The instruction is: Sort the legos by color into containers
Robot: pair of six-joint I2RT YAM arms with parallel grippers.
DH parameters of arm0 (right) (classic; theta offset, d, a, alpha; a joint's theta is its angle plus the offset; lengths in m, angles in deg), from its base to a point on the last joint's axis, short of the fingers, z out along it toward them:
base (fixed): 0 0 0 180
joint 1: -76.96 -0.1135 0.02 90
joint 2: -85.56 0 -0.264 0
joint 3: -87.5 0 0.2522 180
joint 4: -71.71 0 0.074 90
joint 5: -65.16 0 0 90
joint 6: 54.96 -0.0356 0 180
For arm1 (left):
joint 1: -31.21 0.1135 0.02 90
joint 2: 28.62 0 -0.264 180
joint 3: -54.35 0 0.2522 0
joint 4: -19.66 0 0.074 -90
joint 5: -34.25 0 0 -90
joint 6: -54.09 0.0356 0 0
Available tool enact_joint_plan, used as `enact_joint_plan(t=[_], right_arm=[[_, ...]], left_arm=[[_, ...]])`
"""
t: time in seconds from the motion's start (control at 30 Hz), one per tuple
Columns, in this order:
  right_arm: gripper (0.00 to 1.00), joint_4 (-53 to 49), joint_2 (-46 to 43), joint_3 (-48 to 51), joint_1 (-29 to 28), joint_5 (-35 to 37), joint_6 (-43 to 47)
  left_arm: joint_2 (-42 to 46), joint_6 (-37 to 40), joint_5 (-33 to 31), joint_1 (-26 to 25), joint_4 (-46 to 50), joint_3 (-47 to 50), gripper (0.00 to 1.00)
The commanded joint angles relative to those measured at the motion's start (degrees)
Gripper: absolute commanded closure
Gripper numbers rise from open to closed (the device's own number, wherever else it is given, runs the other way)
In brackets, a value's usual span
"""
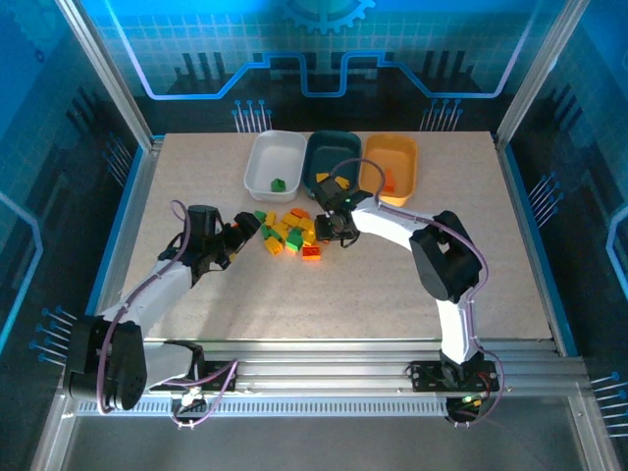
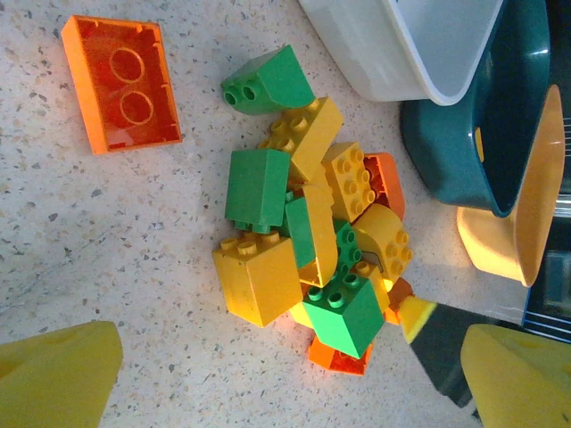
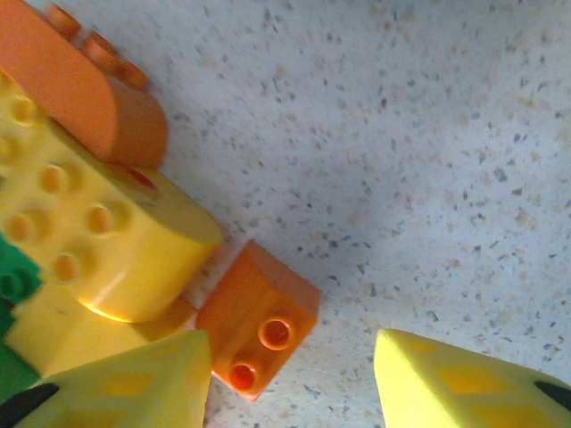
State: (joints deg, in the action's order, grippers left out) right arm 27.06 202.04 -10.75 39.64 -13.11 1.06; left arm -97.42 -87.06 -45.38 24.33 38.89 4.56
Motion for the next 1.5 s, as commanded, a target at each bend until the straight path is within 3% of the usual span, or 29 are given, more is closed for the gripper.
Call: enact_joint_plan(t=[0.0, 0.43, 0.57, 0.7, 0.8, 0.9, 1.13, 1.47], right_arm=[[0.49, 0.18, 1.40, 1.83, 1.16, 1.14, -0.81], [0.52, 0.62, -9.09, 10.14, 6.47, 3.81, 4.63], [0.47, 1.59, -10.24, 9.87, 6.47, 0.98, 4.20], [0.33, 2.51, -7.50, 8.57, 6.49, -1.30, 1.22], [0.31, 2.34, -4.61, 7.77, 6.47, -0.89, -0.65], [0.34, 2.89, -2.75, 7.76, 6.61, -0.80, -1.66], [0.50, 5.02, -1.31, 7.65, 6.76, -2.42, -1.63], [0.47, 3.65, 1.37, 3.91, 7.89, -0.62, -1.09]], left_arm=[[1.12, -0.55, 1.46, 0.11, -0.03, 0.79, 0.01], [1.04, -0.31, 1.58, -0.85, -0.07, -0.16, 0.01], [-0.14, -0.44, 1.18, -1.97, -0.37, -0.92, 0.01], [-1.57, -0.39, 0.75, -3.22, -0.29, -1.99, 0.01], [-2.09, -0.31, 0.83, -3.47, -0.09, -2.55, 0.01], [-2.13, -0.22, 0.47, -3.52, 0.06, -2.55, 0.01], [-2.57, -0.15, 0.35, -3.72, -0.03, -2.51, 0.01], [-3.10, 0.75, 0.27, -3.85, 0.55, -3.68, 0.01]])
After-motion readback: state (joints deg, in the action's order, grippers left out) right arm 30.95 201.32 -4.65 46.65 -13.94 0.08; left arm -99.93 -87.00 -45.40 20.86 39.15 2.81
